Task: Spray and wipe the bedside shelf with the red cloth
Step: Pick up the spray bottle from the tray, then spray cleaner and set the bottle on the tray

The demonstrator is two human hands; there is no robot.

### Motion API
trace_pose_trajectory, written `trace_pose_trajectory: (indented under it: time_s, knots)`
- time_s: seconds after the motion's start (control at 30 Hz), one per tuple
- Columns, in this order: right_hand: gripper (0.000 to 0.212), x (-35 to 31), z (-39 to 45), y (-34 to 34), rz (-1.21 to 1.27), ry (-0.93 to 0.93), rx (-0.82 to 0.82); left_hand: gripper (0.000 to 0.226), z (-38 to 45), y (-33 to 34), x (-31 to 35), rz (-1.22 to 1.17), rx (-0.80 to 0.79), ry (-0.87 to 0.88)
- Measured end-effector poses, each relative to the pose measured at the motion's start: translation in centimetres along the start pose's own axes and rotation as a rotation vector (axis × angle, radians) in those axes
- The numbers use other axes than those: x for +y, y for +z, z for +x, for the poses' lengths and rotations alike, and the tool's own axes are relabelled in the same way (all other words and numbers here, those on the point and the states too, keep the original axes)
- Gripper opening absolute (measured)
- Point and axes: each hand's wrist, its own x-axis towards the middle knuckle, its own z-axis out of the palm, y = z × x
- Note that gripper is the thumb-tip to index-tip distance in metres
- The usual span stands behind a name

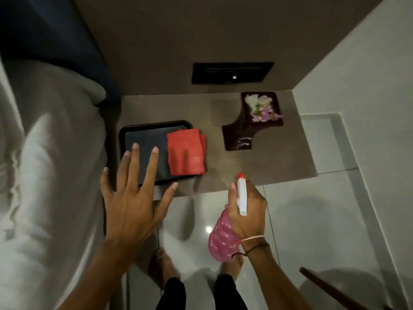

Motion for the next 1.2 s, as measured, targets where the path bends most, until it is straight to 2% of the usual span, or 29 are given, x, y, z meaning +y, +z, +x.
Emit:
trace_pose_trajectory:
  time_s: [0.13,0.33,0.67,0.83,1.07,1.13,1.2]
  knots:
    - [0.024,4.2,0.9,-1.7,-0.036,0.017,-0.02,0.079,0.2,1.9,3.8,0.023,-0.046,0.033]
    - [0.028,6.1,3.4,-1.0,-0.052,-0.012,-0.03,0.08,0.3,2.6,6.7,0.026,-0.058,0.048]
    - [0.026,6.1,3.8,-0.2,-0.058,-0.079,-0.015,0.08,-0.3,2.7,5.5,0.045,-0.011,0.028]
    - [0.033,2.3,3.2,0.8,-0.004,-0.187,-0.067,0.08,-0.8,1.8,1.5,0.048,0.025,-0.03]
    - [0.04,-9.2,5.1,4.8,0.192,-0.354,-0.05,0.079,-0.2,-1.1,-6.3,0.083,0.091,-0.13]
    - [0.052,-12.5,6.6,7.4,0.142,-0.385,-0.038,0.078,0.0,-1.8,-8.7,0.102,0.128,-0.148]
    - [0.054,-14.8,8.2,10.2,0.082,-0.41,-0.051,0.078,0.3,-2.2,-10.5,0.101,0.151,-0.155]
